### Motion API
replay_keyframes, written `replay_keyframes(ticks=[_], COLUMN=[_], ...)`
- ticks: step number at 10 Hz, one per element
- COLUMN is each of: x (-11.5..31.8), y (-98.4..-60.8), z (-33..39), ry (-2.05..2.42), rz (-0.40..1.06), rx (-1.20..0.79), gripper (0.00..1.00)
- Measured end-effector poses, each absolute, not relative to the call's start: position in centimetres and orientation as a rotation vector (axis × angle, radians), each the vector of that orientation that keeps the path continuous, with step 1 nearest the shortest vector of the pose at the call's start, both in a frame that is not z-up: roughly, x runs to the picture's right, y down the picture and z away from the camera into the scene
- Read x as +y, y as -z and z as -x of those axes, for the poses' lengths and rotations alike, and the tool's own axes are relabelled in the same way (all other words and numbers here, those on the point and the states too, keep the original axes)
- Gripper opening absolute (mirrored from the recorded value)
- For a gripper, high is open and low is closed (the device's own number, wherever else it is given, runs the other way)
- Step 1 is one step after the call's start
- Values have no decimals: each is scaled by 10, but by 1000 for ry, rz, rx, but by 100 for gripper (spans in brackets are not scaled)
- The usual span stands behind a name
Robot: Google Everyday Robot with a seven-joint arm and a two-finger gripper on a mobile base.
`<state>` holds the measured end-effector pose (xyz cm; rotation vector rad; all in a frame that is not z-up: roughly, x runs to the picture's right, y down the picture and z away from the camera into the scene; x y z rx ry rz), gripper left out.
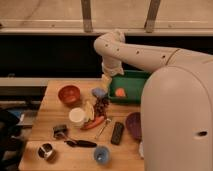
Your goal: Place sponge in tray
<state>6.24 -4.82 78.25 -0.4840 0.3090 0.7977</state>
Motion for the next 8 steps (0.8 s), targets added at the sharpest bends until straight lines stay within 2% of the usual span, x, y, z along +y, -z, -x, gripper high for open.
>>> replay_keyframes(ticks=[8], x=[-41], y=[-854], z=[35], ry=[-607], rz=[585], rx=[155], gripper=[80])
